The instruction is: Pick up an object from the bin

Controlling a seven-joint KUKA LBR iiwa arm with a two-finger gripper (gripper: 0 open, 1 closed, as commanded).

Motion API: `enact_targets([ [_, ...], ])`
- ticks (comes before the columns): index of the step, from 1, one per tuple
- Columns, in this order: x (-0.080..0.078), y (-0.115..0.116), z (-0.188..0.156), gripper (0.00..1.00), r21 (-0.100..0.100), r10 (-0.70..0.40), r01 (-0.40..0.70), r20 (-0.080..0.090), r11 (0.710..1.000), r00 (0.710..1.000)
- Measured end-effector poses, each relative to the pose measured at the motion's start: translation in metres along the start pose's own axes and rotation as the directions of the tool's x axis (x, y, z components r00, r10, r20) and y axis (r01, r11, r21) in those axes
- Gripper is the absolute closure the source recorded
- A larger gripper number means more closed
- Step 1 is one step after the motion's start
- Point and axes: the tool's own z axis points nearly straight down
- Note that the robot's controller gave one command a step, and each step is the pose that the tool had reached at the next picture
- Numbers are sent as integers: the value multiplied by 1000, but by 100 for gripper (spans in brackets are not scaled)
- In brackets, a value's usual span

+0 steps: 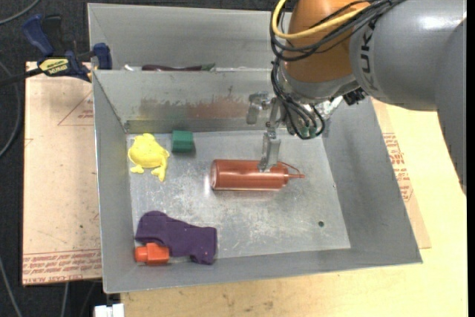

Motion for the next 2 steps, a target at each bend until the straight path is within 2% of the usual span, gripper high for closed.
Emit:
enact_targets([
  [1, -1, 0, -5, 0, 0, 1, -1, 6, 1000, 1000],
  [2, 15, -2, 33, 0, 0, -58, 58, 11, 998, 998],
])
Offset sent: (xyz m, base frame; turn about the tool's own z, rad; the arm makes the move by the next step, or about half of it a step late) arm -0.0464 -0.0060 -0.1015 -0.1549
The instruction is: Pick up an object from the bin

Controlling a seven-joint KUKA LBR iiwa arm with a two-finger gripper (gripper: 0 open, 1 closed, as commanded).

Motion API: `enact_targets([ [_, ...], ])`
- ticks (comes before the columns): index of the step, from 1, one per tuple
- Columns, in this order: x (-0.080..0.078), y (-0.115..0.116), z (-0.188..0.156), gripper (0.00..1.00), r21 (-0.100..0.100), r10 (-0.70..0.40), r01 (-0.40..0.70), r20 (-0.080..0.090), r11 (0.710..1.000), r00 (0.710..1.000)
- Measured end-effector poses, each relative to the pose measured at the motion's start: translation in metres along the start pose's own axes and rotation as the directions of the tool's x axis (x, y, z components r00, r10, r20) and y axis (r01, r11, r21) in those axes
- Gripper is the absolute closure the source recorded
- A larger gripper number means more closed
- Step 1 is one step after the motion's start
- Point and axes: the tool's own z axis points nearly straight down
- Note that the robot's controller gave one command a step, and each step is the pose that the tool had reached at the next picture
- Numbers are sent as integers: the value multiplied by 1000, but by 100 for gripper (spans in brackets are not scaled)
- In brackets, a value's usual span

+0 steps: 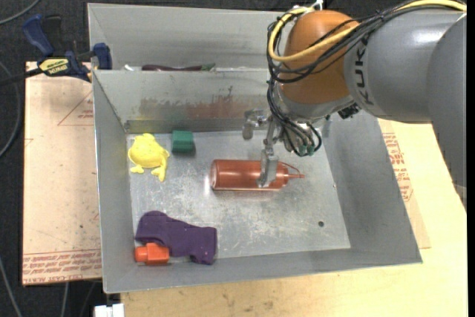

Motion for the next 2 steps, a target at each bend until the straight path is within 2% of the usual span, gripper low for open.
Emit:
enact_targets([
  [1, 31, 14, 53, 100, 0, 196, -196, -4, 981, 981],
  [2, 31, 14, 53, 100, 0, 196, -196, -4, 981, 981],
])
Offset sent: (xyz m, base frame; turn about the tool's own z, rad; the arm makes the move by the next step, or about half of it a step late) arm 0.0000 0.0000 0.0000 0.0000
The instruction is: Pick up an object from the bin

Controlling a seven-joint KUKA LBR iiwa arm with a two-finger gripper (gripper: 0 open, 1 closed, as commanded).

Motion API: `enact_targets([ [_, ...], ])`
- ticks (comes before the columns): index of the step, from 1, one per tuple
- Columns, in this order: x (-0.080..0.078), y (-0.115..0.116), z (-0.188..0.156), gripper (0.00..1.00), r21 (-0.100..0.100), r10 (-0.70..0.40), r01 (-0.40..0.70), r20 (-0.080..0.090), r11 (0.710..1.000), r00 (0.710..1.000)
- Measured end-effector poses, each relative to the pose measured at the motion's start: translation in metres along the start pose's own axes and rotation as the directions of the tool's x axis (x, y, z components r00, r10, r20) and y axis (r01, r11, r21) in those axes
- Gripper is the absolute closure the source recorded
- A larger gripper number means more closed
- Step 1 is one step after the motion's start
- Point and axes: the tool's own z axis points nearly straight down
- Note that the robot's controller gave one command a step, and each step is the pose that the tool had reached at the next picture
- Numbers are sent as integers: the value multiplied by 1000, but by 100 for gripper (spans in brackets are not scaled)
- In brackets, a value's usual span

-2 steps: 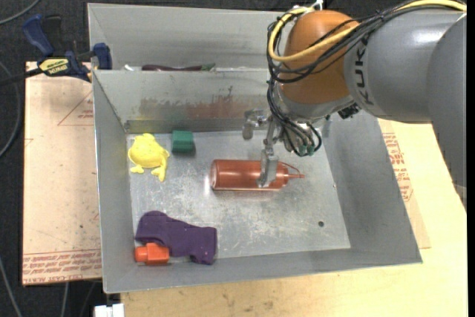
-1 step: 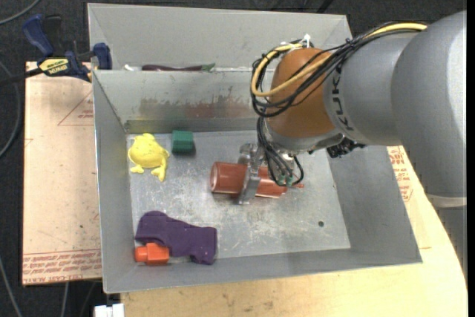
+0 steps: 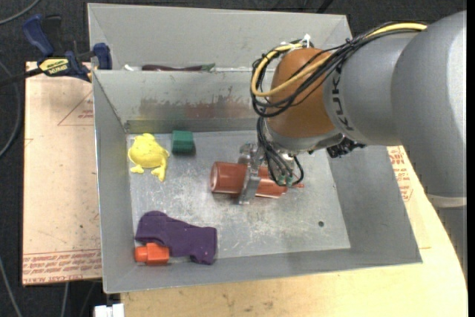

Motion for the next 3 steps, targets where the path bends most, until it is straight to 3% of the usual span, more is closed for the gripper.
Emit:
enact_targets([
  [1, -10, -7, -110, 100, -1, 3, -3, 2, 1000, 1000],
  [2, -10, -7, -110, 100, -1, 2, -2, 2, 1000, 1000],
  [3, -6, -14, -141, 100, 0, 8, -8, -8, 1000, 1000],
])
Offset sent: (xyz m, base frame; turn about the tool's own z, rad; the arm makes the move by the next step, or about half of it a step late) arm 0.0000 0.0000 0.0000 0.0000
